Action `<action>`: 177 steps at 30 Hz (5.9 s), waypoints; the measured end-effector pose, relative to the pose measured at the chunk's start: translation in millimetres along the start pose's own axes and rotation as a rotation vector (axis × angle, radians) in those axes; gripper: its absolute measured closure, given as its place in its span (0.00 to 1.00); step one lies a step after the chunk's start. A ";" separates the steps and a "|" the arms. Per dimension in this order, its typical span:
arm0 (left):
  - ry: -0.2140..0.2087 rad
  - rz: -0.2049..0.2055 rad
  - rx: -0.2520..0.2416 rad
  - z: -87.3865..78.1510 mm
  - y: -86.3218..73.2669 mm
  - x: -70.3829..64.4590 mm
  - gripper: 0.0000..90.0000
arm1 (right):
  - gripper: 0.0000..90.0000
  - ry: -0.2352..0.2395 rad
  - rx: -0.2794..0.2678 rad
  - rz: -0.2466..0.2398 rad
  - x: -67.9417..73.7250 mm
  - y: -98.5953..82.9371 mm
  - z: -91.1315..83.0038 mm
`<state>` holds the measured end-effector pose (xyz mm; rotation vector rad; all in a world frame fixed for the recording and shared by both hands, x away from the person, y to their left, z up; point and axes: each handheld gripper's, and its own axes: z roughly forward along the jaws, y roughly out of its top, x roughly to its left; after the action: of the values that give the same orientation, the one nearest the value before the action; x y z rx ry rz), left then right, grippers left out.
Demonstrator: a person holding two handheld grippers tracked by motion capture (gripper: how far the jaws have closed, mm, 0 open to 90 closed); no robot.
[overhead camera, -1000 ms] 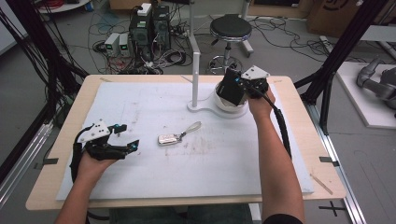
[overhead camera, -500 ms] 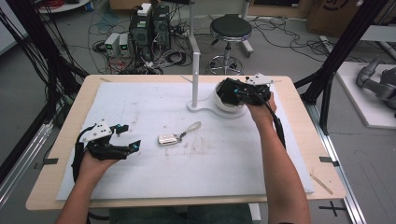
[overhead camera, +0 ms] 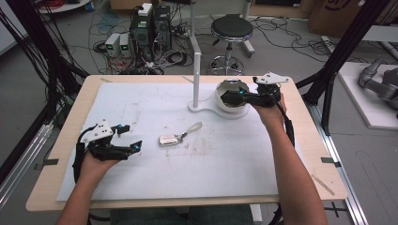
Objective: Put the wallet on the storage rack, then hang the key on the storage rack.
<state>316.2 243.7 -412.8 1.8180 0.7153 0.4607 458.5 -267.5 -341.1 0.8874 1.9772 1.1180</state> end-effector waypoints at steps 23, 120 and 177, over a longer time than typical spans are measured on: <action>-0.007 0.004 -0.002 2.6 3.4 1.3 0.21 | 0.25 0.004 -0.081 0.170 0.2 -40.5 -63.5; -0.065 0.093 0.402 182.9 32.3 -47.2 0.69 | 0.22 0.055 -0.005 0.304 21.4 -105.2 -75.2; 0.057 0.105 0.026 119.1 185.3 -33.9 0.90 | 0.22 0.060 0.006 0.255 28.1 -101.7 -73.0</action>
<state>411.1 92.3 -279.6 1.8790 0.6692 0.5771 361.2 -315.6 -409.5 1.1449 1.9553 1.2945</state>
